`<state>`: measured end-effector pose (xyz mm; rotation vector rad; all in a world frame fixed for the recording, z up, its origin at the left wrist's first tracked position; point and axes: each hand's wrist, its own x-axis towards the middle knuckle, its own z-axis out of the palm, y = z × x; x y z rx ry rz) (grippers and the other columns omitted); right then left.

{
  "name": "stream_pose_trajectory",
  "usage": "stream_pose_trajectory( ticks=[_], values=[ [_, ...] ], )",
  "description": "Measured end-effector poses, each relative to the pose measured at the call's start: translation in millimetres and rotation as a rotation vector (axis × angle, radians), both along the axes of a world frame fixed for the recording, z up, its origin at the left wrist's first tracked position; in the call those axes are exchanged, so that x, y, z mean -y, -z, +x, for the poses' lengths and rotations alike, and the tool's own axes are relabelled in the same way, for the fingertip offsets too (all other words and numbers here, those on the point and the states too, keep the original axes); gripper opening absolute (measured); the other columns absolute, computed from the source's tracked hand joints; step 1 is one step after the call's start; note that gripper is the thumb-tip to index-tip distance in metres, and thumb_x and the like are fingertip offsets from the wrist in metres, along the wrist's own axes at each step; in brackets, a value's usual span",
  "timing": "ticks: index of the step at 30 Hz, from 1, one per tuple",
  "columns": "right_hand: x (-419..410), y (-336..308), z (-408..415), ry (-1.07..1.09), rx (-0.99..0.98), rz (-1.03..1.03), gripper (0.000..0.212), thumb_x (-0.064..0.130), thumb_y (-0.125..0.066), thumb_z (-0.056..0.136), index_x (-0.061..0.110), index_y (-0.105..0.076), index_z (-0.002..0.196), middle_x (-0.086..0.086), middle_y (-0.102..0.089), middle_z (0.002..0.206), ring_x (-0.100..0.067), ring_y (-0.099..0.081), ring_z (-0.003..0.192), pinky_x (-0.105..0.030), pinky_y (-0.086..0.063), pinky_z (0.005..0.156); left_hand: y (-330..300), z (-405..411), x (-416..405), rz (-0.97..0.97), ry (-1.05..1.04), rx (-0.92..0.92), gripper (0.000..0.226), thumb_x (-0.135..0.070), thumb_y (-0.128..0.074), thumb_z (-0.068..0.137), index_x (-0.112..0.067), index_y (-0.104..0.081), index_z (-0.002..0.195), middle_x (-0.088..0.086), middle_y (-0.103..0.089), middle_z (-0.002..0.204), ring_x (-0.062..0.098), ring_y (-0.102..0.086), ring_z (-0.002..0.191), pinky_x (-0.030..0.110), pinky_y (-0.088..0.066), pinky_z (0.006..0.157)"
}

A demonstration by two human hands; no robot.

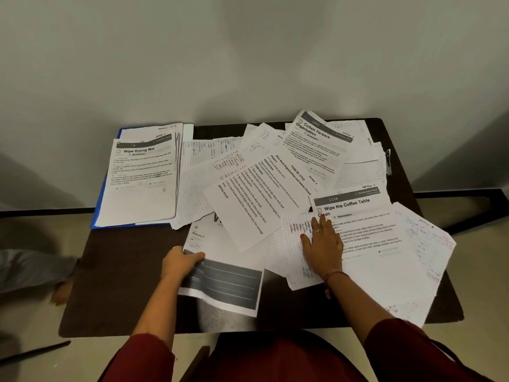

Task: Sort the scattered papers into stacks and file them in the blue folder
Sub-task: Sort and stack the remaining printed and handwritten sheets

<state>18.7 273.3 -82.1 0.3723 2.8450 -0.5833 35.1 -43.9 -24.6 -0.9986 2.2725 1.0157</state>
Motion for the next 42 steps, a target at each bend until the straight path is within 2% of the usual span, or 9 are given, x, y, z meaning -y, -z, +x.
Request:
stream_pose_trajectory(
  ticks=[4,13,17,20,24,26,29,37,42],
  values=[
    [-1,-1,0,-0.002,-0.009,-0.006,0.06,0.04,-0.04,0.097,0.017,-0.023,0.15,-0.003,-0.009,0.16,-0.019,-0.005,0.147,-0.042,-0.005,0.117,-31,1,5,0.235,0.044,-0.04,0.011,-0.019,-0.069,0.086,-0.008,-0.068,0.089,0.008,-0.071,0.087,0.021,-0.064,0.075,0.031,-0.05,0.074],
    [0,-4,0,0.006,-0.005,-0.02,0.06,0.041,-0.041,0.097,0.018,-0.024,0.15,-0.002,-0.011,0.16,-0.02,-0.006,0.147,-0.042,-0.005,0.117,-106,17,36,0.424,-0.046,-0.007,0.015,-0.022,-0.064,0.088,-0.009,-0.061,0.082,0.01,-0.061,0.083,0.021,-0.054,0.073,0.028,-0.04,0.058],
    [-1,-5,-1,0.004,-0.004,-0.023,0.059,0.04,-0.042,0.096,0.017,-0.027,0.149,-0.003,-0.013,0.159,-0.02,-0.008,0.146,-0.042,-0.007,0.117,-95,37,65,0.453,-0.093,0.022,0.032,-0.022,-0.067,0.084,0.005,-0.059,0.101,0.016,-0.066,0.074,0.025,-0.061,0.063,0.03,-0.049,0.056],
    [-2,-5,-2,0.014,-0.004,-0.031,0.058,0.039,-0.045,0.096,0.017,-0.03,0.147,-0.003,-0.015,0.159,-0.021,-0.009,0.146,-0.043,-0.008,0.116,-92,52,88,0.536,-0.158,0.077,0.025,-0.017,-0.063,0.085,0.001,-0.059,0.102,0.019,-0.069,0.069,0.027,-0.066,0.052,0.029,-0.053,0.044],
    [0,-5,-3,0.011,-0.011,-0.036,0.056,0.039,-0.046,0.095,0.018,-0.032,0.146,-0.004,-0.017,0.158,-0.021,-0.012,0.146,-0.044,-0.01,0.116,-69,63,119,0.622,-0.267,0.028,0.062,-0.02,-0.078,0.065,0.003,-0.056,0.118,0.025,-0.068,0.107,0.031,-0.072,0.077,0.034,-0.059,0.061],
    [1,-6,-3,0.018,-0.016,-0.035,0.055,0.038,-0.046,0.095,0.018,-0.034,0.145,-0.004,-0.018,0.158,-0.021,-0.013,0.145,-0.044,-0.012,0.116,-71,65,108,0.65,-0.236,0.013,0.047,-0.016,-0.078,0.07,0.001,-0.059,0.108,0.019,-0.072,0.095,0.025,-0.073,0.069,0.029,-0.057,0.052],
    [4,-6,-1,0.025,-0.022,-0.044,0.053,0.036,-0.047,0.095,0.018,-0.036,0.144,-0.003,-0.02,0.157,-0.021,-0.014,0.145,-0.045,-0.012,0.115,-78,66,81,0.7,-0.178,0.0,0.017,-0.007,-0.056,0.091,-0.002,-0.058,0.106,0.018,-0.073,0.082,0.029,-0.071,0.066,0.032,-0.058,0.051],
    [6,-10,-4,0.057,-0.123,-0.193,0.04,0.031,-0.049,0.096,0.016,-0.052,0.133,-0.008,-0.029,0.153,-0.025,-0.016,0.143,-0.041,-0.013,0.115,-68,38,26,0.699,-0.127,-0.087,0.035,-0.022,-0.068,0.081,-0.013,-0.061,0.114,0.015,-0.073,0.1,0.029,-0.07,0.081,0.037,-0.055,0.074],
    [10,-25,-7,0.097,-0.247,-0.527,0.033,0.027,-0.043,0.099,0.01,-0.06,0.121,-0.005,-0.058,0.123,-0.018,-0.048,0.116,-0.02,-0.03,0.096,-54,22,1,0.668,-0.104,-0.167,0.022,-0.02,-0.067,0.086,-0.016,-0.065,0.108,0.008,-0.074,0.096,0.027,-0.07,0.086,0.035,-0.054,0.075]
  ],
)
